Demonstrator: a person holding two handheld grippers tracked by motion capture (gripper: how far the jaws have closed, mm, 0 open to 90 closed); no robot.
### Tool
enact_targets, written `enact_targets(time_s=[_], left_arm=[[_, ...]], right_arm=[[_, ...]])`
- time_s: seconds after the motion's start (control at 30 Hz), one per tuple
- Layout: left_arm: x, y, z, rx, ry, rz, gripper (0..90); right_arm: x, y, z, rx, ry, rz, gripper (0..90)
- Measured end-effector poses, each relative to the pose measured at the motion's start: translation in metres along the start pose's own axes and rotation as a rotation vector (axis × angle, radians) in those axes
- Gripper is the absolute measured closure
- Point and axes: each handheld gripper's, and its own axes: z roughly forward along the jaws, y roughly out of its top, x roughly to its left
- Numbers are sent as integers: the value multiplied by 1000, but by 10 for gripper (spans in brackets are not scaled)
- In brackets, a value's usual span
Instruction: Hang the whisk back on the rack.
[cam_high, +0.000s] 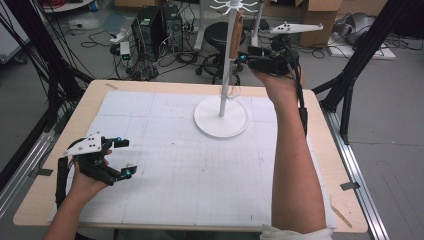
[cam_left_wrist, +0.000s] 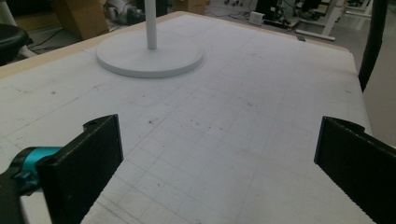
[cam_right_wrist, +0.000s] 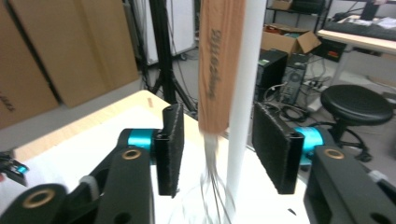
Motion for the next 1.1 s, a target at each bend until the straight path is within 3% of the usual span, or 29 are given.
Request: enact_targets(time_s=[0.3,0.4,0.57,1.1], left_arm=[[0,0,0,-1,-1,1,17],[-1,0,0,1,0,1,17],[-1,1,0,1,0,4,17],[-1,1,0,-1,-1,5,17]], right_arm=[[0,-7,-13,-16,28,-33,449],[3,-9,-19,3,15,-48,412],[9,-15,-29,-10,46,-64,390],[11,-69,-53,-30,55,-56,324]])
